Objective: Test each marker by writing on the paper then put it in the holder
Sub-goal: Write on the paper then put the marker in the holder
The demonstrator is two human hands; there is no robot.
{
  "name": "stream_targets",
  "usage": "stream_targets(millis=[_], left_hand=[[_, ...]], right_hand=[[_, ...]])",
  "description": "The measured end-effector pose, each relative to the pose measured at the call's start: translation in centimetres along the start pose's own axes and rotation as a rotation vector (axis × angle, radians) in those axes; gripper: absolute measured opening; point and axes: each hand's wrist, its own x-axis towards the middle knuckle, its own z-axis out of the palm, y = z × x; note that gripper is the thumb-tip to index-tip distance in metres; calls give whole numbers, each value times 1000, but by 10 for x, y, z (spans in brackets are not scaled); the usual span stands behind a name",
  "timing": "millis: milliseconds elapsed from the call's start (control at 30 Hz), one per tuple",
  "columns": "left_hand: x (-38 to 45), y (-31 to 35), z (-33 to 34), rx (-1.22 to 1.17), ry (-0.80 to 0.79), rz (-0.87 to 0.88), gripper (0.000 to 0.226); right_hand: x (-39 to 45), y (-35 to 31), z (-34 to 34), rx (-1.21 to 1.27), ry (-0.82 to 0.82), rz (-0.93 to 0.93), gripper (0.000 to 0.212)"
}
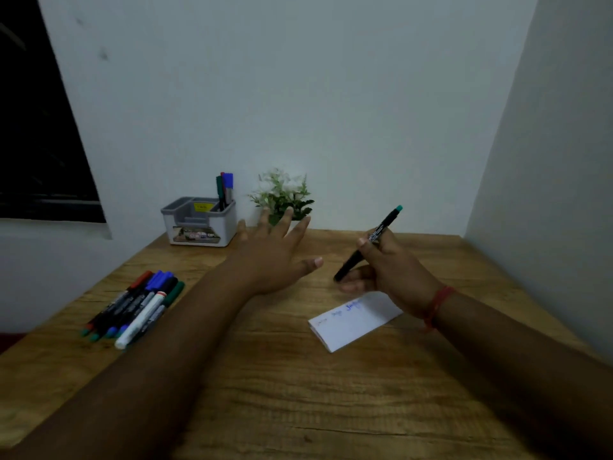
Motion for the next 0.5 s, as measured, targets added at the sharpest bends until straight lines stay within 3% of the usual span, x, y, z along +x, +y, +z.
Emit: stream_targets(millis=[267, 400, 500], left_hand=[[-27, -112, -5, 152, -58, -205, 91], [-46, -162, 8, 188, -20, -284, 93], [-58, -191, 20, 155, -8, -353, 95]], right_hand=[[53, -15, 94, -195, -112, 61, 30], [87, -11, 142, -272, -86, 44, 31], [115, -11, 169, -523, -23, -66, 27]])
